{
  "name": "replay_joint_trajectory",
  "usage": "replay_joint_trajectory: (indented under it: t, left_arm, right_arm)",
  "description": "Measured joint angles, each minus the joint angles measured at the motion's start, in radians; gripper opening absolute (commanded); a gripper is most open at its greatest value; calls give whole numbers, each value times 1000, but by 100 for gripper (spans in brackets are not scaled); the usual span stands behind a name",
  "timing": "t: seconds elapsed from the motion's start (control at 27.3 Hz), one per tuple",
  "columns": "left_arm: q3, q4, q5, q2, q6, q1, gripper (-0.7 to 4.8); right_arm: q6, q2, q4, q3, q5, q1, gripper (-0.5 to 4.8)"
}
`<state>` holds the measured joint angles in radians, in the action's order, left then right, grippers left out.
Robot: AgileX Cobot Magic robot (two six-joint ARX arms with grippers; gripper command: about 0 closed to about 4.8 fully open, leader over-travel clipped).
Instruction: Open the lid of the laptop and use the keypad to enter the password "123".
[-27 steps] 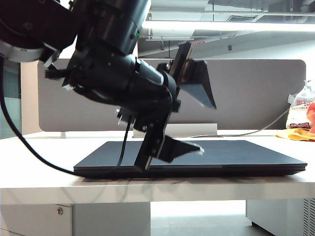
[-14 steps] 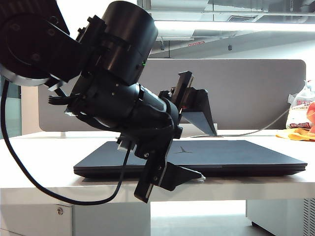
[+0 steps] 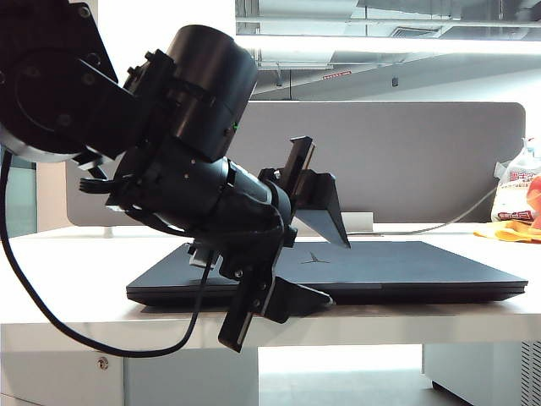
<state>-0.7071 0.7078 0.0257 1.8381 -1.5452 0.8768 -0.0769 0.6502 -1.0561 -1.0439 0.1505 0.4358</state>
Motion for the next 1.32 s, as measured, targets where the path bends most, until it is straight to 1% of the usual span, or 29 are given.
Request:
replay_joint_trajectory:
  t: [0.22, 0.26, 0.29, 0.37, 0.51, 0.55, 0.59, 0.66, 0.7, 0.73, 0.84, 1.06, 1.17, 1.28, 1.32]
  left_arm:
    - [4, 61, -57, 4, 19, -6, 265]
    - [5, 64, -60, 4, 23, -6, 256]
    - [5, 66, -60, 4, 30, -6, 227]
    - [7, 66, -63, 4, 51, -6, 209]
    - [8, 66, -68, 6, 114, -6, 204]
    - [8, 67, -74, 7, 128, -11, 199]
    - [8, 67, -85, 7, 135, -14, 172]
    - [8, 67, -112, 7, 163, -29, 172]
    - [5, 68, -142, 8, 184, -41, 170]
    - [4, 74, -152, 8, 188, -48, 144]
    - [-20, 80, -220, 10, 236, -72, 142]
    - [-31, 84, -261, 9, 280, -100, 141]
    - [-30, 77, -280, -5, 319, -116, 71]
    - [-30, 63, -280, -67, 409, -135, 57]
    - [-30, 63, -281, -80, 421, -140, 57]
  right_arm:
    - [0, 0, 0, 0, 0, 0, -5]
    - [0, 0, 0, 0, 0, 0, -5]
    - [0, 0, -1, 0, 0, 0, -5]
    - [0, 0, -2, 0, 0, 0, -5]
    - [0, 0, -19, 0, 0, 0, -5]
    - [0, 0, -19, 0, 0, 0, -5]
    - [0, 0, -20, 0, 0, 0, -5]
    - [0, 0, -19, 0, 0, 0, -5]
    - [0, 0, -19, 0, 0, 0, -5]
    - [0, 0, -19, 0, 0, 0, -5]
    - [0, 0, -19, 0, 0, 0, -5]
    - [0, 0, -19, 0, 0, 0, -5]
    - [0, 0, -19, 0, 0, 0, -5]
    - [0, 0, -19, 0, 0, 0, -5]
    - [0, 0, -19, 0, -1, 0, -5]
